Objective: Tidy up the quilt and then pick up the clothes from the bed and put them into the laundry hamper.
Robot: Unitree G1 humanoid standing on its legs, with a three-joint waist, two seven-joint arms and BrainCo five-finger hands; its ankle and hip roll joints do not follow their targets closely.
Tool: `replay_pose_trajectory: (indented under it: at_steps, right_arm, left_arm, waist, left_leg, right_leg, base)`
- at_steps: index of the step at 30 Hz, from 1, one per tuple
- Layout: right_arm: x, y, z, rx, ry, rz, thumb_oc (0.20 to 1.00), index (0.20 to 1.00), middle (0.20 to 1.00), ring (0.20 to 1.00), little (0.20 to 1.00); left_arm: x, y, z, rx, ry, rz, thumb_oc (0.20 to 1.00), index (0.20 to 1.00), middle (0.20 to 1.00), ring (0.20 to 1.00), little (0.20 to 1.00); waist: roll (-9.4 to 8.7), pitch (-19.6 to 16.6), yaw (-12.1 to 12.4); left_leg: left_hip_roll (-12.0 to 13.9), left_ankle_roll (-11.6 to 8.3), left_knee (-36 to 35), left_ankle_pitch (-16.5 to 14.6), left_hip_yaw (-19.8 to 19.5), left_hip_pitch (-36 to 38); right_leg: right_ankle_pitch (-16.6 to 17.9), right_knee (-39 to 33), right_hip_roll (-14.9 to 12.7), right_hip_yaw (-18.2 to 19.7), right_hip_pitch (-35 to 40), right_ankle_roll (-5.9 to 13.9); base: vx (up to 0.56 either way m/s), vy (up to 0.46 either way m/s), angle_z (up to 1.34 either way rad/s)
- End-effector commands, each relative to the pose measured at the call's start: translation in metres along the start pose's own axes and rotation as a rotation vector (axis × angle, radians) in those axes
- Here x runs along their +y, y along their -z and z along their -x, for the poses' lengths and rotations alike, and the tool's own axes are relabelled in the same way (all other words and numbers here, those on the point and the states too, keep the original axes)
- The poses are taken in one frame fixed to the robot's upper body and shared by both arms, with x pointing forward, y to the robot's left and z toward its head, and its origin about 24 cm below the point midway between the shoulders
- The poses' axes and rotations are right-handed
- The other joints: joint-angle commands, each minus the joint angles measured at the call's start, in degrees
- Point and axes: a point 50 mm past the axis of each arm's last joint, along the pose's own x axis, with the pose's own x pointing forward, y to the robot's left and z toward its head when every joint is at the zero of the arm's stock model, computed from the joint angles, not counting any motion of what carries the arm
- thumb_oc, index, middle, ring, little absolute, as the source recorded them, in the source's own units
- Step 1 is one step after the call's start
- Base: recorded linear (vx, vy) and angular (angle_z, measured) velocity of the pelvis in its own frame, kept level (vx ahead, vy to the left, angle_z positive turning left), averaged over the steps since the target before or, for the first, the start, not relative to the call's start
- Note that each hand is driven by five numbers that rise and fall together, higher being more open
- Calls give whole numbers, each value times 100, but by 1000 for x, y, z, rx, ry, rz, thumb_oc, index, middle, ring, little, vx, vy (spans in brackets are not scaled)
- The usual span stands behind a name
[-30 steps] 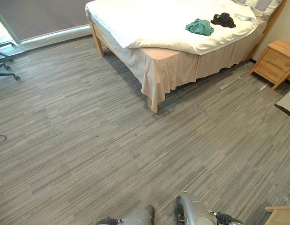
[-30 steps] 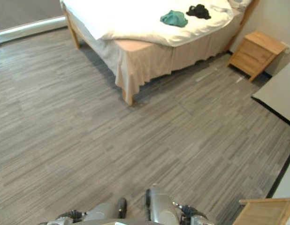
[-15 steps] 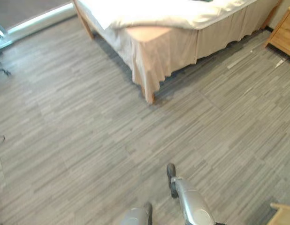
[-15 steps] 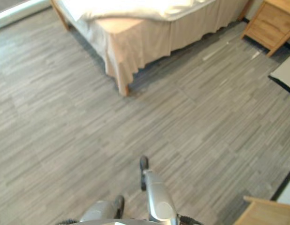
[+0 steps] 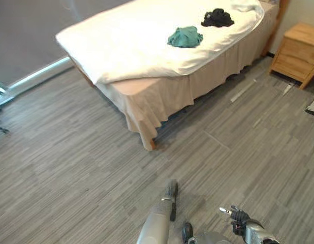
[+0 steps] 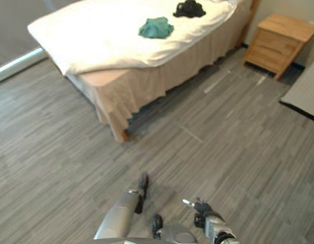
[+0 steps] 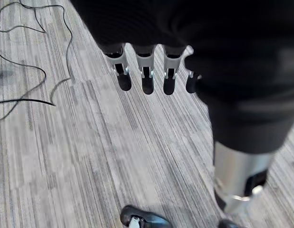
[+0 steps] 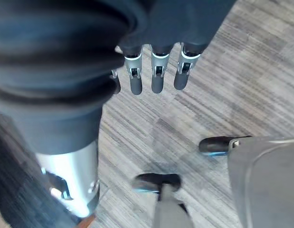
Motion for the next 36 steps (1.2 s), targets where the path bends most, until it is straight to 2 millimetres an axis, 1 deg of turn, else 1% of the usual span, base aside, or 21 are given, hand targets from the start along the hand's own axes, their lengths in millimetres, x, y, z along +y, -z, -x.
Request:
replay_pose_trajectory:
  at_steps: [1, 3, 4, 6, 7, 8, 9, 10, 11, 14, 15, 16, 17, 19, 21, 24, 25, 28, 32, 34, 36]
  right_arm:
    - [-12, 29, 6, 56, 28, 9, 1000, 1000, 1000, 1000, 1000]
    - [-16, 39, 8, 103, 58, 16, 1000, 1000, 1000, 1000, 1000]
    - [-18, 53, 11, 167, 106, 8, 1000, 1000, 1000, 1000, 1000]
    - [-19, 59, 12, 187, 112, 2, 1000, 1000, 1000, 1000, 1000]
    - [-18, 66, 14, 210, 117, -8, 1000, 1000, 1000, 1000, 1000]
    - [-17, 70, 15, 225, 115, -1, 1000, 1000, 1000, 1000, 1000]
    - [-14, 69, 15, 199, 104, 26, 1000, 1000, 1000, 1000, 1000]
    - [-13, 65, 14, 175, 104, 3, 1000, 1000, 1000, 1000, 1000]
    - [-9, 53, 11, 135, 88, -30, 1000, 1000, 1000, 1000, 1000]
    - [-4, 46, 9, 114, 78, -34, 1000, 1000, 1000, 1000, 1000]
    - [10, 39, 7, 91, 18, 7, 1000, 1000, 1000, 1000, 1000]
    - [10, 39, 7, 89, 15, 7, 1000, 1000, 1000, 1000, 1000]
    - [14, 37, 7, 81, 8, -6, 1000, 1000, 1000, 1000, 1000]
    - [11, 34, 6, 66, 4, -7, 1000, 1000, 1000, 1000, 1000]
    - [10, 29, 5, 47, 1, 40, 1000, 1000, 1000, 1000, 1000]
    - [9, 29, 5, 51, 9, 72, 1000, 1000, 1000, 1000, 1000]
    - [6, 33, 5, 80, 26, 84, 1000, 1000, 1000, 1000, 1000]
    - [-2, 49, 8, 142, 57, 78, 1000, 1000, 1000, 1000, 1000]
    - [-14, 56, 11, 179, 121, 8, 1000, 1000, 1000, 1000, 1000]
    - [-18, 50, 10, 162, 151, -7, 1000, 1000, 1000, 1000, 1000]
    - [-26, 39, 9, 118, 183, -57, 1000, 1000, 1000, 1000, 1000]
  left_arm:
    - [-27, -22, 0, -53, 11, -50, 1000, 1000, 1000, 1000, 1000]
    - [-29, -16, 0, -13, 11, -37, 1000, 1000, 1000, 1000, 1000]
    - [-28, -10, 0, 16, 5, -61, 1000, 1000, 1000, 1000, 1000]
    - [-26, -9, 0, 11, -1, -75, 1000, 1000, 1000, 1000, 1000]
    - [-22, -10, 0, -8, -22, -104, 1000, 1000, 1000, 1000, 1000]
    - [-18, -12, 0, -12, -36, -108, 1000, 1000, 1000, 1000, 1000]
    - [-11, -21, -1, -54, -52, -193, 1000, 1000, 1000, 1000, 1000]
    - [-9, -24, -1, -63, -55, -222, 1000, 1000, 1000, 1000, 1000]
    - [-5, -31, 0, -65, -69, -195, 1000, 1000, 1000, 1000, 1000]
    - [-3, -36, 0, -66, -77, -167, 1000, 1000, 1000, 1000, 1000]
    - [-2, -51, 1, -109, -67, -165, 1000, 1000, 1000, 1000, 1000]
    - [-2, -53, 1, -114, -66, -169, 1000, 1000, 1000, 1000, 1000]
    - [-5, -60, 2, -157, -66, -208, 1000, 1000, 1000, 1000, 1000]
    - [-15, -68, 3, -200, -47, -232, 1000, 1000, 1000, 1000, 1000]
    - [-25, -74, 4, -218, -16, -269, 1000, 1000, 1000, 1000, 1000]
    - [-29, -71, 4, -211, -7, -320, 1000, 1000, 1000, 1000, 1000]
    - [-24, -65, 3, -192, -62, -234, 1000, 1000, 1000, 1000, 1000]
    - [-14, -67, 3, -138, -157, -21, 1000, 1000, 1000, 1000, 1000]
    - [8, -64, 4, -111, -331, 220, 1000, 1000, 1000, 1000, 1000]
    - [12, -68, 6, -140, -384, 312, 1000, 1000, 1000, 1000, 1000]
    - [13, -79, 10, -224, -433, 443, 1000, 1000, 1000, 1000, 1000]
  waist:
    - [-132, 399, 71]
    - [-107, 315, 57]
    - [-101, 90, 14]
    - [-108, 17, -5]
    - [-199, -100, 11]
    - [-265, -205, 45]
    - [-146, -342, 124]
    - [-20, -342, 131]
    - [131, -234, 69]
    - [118, -161, 32]
    - [-11, 53, -77]
    - [-16, 61, -85]
    - [-162, 139, -190]
    - [-321, 267, -442]
    - [-379, 398, -603]
    - [-411, 442, -629]
    - [-435, 419, -601]
    - [-439, 236, -690]
    - [-562, -115, -731]
    - [-616, -140, -673]
    - [-556, -143, -645]
  left_leg:
    - [36, -97, -300, 500, -92, 675]
    - [111, -85, -219, 446, 38, 723]
    - [234, -34, -195, 293, 80, 910]
    - [267, -39, 38, 363, 85, 958]
    - [229, 42, 402, 355, 55, 1008]
    - [196, 150, 507, 348, 29, 1099]
    - [293, 393, 523, 196, 17, 1402]
    - [305, 471, 610, 110, 8, 1491]
    - [308, 527, 771, 0, -12, 1616]
    - [269, 532, 823, -49, 26, 1689]
    - [176, 478, 726, -134, -288, 1927]
    - [177, 475, 713, -138, -318, 1931]
    - [37, 486, 637, -219, -538, 1986]
    - [-185, 531, 479, -399, -882, 2082]
    - [-274, 568, 315, -514, -1098, 2228]
    - [-281, 562, 296, -567, -1165, 2297]
    - [-182, 501, 326, -585, -1110, 2352]
    - [-33, 390, 441, -660, -1152, 2416]
    - [391, 210, 1261, -1081, -674, 2522]
    - [514, 187, 1753, -971, -415, 2267]
    - [811, 85, 1564, -729, -30, 2148]
  right_leg:
    - [-84, 31, -663, 1115, 421, 506]
    - [-313, 72, -743, 1210, 695, 559]
    - [-514, 353, -945, 1175, 834, 690]
    - [-583, 549, -1028, 1071, 850, 747]
    - [-457, 1141, -1252, 823, 839, 864]
    - [-58, 1704, -1444, 617, 719, 1027]
    - [910, 3813, -1831, 287, -25, 1208]
    - [1178, 4771, -1900, 360, -790, 1099]
    - [1015, 5124, -1795, 279, -1691, 833]
    - [887, 4670, -1814, 154, -1798, 768]
    - [691, 2866, -1569, 219, -1860, 771]
    - [694, 2688, -1537, 226, -1842, 773]
    - [842, 1554, -1409, 410, -1827, 867]
    - [1324, 575, -1166, 1066, -2157, 1072]
    - [1554, -9, -1039, 1411, -2231, 1132]
    - [1571, -54, -1011, 1406, -2219, 1123]
    - [1384, 176, -1010, 1264, -2090, 1052]
    - [1169, 288, -1023, 1613, -1837, 1038]
    - [859, 505, -1368, 1206, -1477, 1005]
    - [785, 519, -1410, 992, -1290, 904]
    - [662, 447, -1389, 650, -1028, 801]
  base:
    - [526, 248, -35]
    - [578, 305, -48]
    - [632, 334, -38]
    - [605, 296, -19]
    - [620, 276, -96]
    - [860, 515, -116]
    - [627, 514, -106]
    - [598, 609, 1]
    - [329, 350, 23]
    - [220, 38, 20]
    - [241, -119, 46]
    - [375, -189, 89]
    - [190, -98, 105]
    - [226, -86, 150]
    - [201, -38, 147]
    - [212, -69, 144]
    - [371, -136, 155]
    - [397, -180, 66]
    - [415, -168, 89]
    - [247, -110, 48]
    - [144, -16, 93]
